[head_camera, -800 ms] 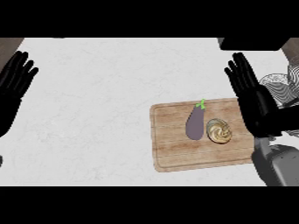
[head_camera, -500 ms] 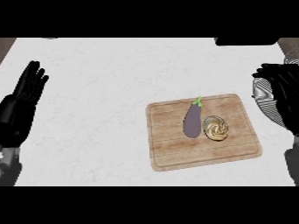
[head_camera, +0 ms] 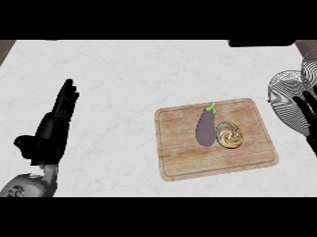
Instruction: Pick the cupcake from the cutting board and place it in the tiered basket
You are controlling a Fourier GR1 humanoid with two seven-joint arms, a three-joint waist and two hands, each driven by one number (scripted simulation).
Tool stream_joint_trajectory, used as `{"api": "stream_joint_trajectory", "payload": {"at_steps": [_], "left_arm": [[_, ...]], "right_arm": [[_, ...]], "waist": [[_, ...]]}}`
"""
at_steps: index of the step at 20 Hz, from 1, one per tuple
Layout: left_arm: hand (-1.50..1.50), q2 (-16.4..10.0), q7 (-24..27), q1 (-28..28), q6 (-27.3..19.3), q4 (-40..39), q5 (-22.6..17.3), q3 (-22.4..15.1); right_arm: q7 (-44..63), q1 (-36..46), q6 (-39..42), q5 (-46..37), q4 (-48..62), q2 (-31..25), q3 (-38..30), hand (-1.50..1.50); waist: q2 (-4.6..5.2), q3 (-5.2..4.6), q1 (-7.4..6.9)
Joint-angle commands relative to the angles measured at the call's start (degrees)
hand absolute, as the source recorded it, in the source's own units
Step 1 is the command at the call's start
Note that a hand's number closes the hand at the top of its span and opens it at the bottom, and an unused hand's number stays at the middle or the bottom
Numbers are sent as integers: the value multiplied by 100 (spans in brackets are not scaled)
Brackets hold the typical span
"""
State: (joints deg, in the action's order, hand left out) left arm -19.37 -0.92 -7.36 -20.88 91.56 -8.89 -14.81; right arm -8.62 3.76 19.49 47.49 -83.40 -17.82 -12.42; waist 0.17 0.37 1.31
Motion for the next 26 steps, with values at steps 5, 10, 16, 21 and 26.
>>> {"api": "stream_joint_trajectory", "payload": {"at_steps": [5, 10, 16, 21, 26], "left_arm": [[0, 185, 28, -131, -180, -296, 264, -30], [0, 385, -7, -180, -279, -315, 350, -199], [0, 349, -69, -154, -226, -220, 360, -196], [0, 443, -11, -372, -122, -617, 437, -172], [0, 592, -41, -391, -70, -511, 517, -154]], "right_arm": [[-348, -991, 1766, -694, -249, -1614, -720, -150], [-317, -919, 1601, -2551, -1068, -2824, -825, -150], [546, -972, 969, -3995, -2621, -3359, -450, -150], [2104, -978, 588, -4412, -3877, -3183, 263, -150], [3790, -106, 472, -4329, -4331, -2990, 1096, -150]], "waist": [[-35, -40, 33], [-41, -59, 60], [-59, -60, -40], [-19, -51, -70], [0, -47, -198]]}}
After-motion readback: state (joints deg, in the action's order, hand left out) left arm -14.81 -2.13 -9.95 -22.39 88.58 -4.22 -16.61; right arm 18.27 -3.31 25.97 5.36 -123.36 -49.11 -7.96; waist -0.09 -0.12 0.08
